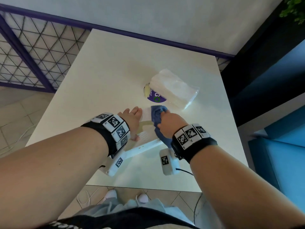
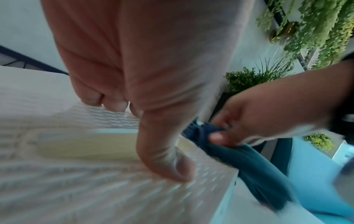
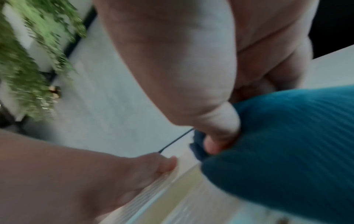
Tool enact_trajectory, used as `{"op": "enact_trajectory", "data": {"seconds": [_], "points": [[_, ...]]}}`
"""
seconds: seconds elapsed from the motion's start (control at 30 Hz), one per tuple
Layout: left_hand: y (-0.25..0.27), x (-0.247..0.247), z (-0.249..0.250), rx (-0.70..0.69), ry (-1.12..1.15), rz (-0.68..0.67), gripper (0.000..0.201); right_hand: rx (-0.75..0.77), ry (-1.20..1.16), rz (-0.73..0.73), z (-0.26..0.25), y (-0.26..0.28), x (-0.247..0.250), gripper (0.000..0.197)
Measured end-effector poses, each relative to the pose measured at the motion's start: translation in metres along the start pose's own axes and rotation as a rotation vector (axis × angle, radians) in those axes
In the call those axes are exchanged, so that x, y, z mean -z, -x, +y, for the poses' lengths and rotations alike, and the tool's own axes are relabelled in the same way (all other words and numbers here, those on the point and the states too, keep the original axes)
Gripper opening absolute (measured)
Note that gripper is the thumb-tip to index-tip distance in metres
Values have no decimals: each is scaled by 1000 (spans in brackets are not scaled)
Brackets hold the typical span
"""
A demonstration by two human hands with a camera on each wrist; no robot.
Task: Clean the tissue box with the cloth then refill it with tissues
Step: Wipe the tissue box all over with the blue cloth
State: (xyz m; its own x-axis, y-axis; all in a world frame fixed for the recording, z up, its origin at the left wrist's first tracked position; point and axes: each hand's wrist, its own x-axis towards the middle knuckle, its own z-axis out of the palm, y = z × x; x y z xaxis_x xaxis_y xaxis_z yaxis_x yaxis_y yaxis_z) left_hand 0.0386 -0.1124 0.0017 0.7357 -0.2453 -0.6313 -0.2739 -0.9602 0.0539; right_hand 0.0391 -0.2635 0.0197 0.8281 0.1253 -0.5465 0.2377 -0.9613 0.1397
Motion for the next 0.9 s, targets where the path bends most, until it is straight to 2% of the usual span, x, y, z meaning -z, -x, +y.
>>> {"op": "enact_trajectory", "data": {"seconds": [0.1, 0.17, 0.3, 0.37, 0.43, 0.57, 0.63, 0.8, 0.9], "points": [[0, 4, 1, 7, 4, -19, 114, -18, -124, 75, -7, -16, 14, 57], [0, 5, 1, 15, -1, -39, 115, -7, -145, 71, -3, -21, 16, 61], [0, 3, 1, 17, -7, -10, 115, 15, 22, 15, 6, -11, 8, 43], [0, 1, 1, 17, -5, -10, 114, 0, 98, -44, 5, -10, 2, 40], [-1, 1, 1, 6, -12, 4, 114, -3, 101, -23, 3, -15, 3, 42], [-1, 2, 1, 7, 12, 16, 114, 4, -189, 58, -1, -25, 10, 67], [0, 1, 1, 9, 11, 14, 113, 52, -285, 76, 0, -25, 8, 71], [-1, -3, -2, 21, 7, 3, 109, 62, -112, 77, 14, -8, 2, 57], [0, -2, -2, 21, 7, -17, 108, 80, -125, 86, 24, 11, -6, 50]]}}
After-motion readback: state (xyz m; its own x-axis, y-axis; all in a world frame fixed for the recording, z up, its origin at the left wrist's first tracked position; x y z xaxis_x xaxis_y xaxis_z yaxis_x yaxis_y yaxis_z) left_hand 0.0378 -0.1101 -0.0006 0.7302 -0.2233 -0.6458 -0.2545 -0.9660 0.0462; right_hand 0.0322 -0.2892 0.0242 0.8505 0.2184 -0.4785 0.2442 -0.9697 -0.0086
